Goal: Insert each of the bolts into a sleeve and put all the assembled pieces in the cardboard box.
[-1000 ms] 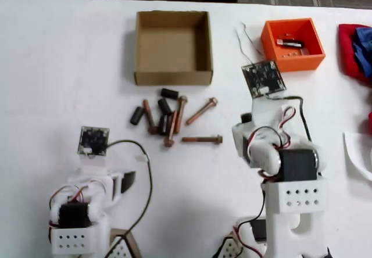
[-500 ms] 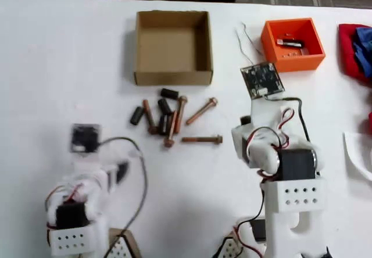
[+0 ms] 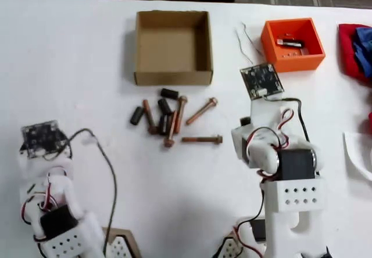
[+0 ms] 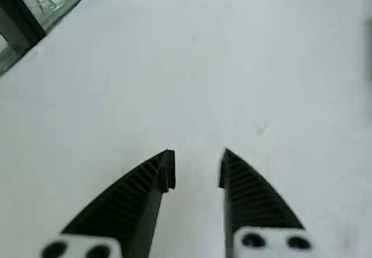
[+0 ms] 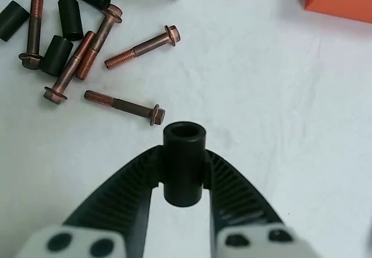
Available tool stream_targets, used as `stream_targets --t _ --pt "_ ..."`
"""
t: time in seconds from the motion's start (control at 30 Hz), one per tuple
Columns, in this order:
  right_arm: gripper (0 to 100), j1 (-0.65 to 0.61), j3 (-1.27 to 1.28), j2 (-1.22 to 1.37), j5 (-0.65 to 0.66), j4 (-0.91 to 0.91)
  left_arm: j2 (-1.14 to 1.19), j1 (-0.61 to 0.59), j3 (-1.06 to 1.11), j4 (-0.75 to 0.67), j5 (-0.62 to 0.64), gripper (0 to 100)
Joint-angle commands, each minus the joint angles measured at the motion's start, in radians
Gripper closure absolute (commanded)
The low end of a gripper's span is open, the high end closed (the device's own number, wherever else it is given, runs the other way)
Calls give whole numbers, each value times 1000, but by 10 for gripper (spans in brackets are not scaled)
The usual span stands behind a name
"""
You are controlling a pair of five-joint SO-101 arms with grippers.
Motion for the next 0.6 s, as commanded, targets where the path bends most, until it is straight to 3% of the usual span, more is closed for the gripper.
stream_targets --t 0.0,0.1,0.27,0.33,0.57 --pt "975 -4 -11 -25 6 -12 8 106 -162 35 -34 867" --pt "975 -4 -11 -25 6 -12 169 126 -278 14 -20 797" --pt "975 -4 -12 -25 6 -12 732 144 -598 64 198 784" --pt "975 -4 -12 -25 6 -12 1000 201 -751 170 256 784" --pt "975 -2 -12 -30 6 -8 1705 476 -1287 698 262 780"
